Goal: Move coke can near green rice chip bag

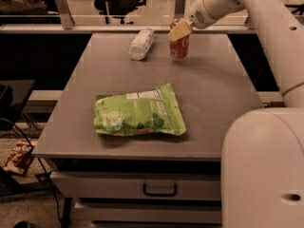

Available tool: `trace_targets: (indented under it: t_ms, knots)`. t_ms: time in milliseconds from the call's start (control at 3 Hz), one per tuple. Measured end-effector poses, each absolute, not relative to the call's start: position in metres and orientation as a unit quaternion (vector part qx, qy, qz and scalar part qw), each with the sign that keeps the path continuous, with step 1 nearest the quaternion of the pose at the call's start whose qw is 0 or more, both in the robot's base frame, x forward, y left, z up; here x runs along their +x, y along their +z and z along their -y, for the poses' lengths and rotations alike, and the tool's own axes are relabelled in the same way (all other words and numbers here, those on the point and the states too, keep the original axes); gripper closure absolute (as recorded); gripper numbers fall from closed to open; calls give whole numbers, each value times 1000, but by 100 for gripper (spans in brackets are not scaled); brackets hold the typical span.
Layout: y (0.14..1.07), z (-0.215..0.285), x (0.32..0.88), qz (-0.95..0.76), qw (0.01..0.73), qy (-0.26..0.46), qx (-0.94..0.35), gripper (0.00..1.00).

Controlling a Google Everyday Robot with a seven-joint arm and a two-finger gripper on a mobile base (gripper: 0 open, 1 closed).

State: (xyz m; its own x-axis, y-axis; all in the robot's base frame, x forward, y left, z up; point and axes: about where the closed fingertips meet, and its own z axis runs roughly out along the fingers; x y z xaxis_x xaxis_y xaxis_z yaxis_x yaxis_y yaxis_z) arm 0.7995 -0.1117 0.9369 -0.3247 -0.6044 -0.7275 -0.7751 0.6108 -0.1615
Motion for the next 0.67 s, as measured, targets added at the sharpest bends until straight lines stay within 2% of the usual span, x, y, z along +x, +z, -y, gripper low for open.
trace_targets:
  t_ms: [667]
  knots:
    - [943, 63, 728, -754, 396, 142, -505, 100]
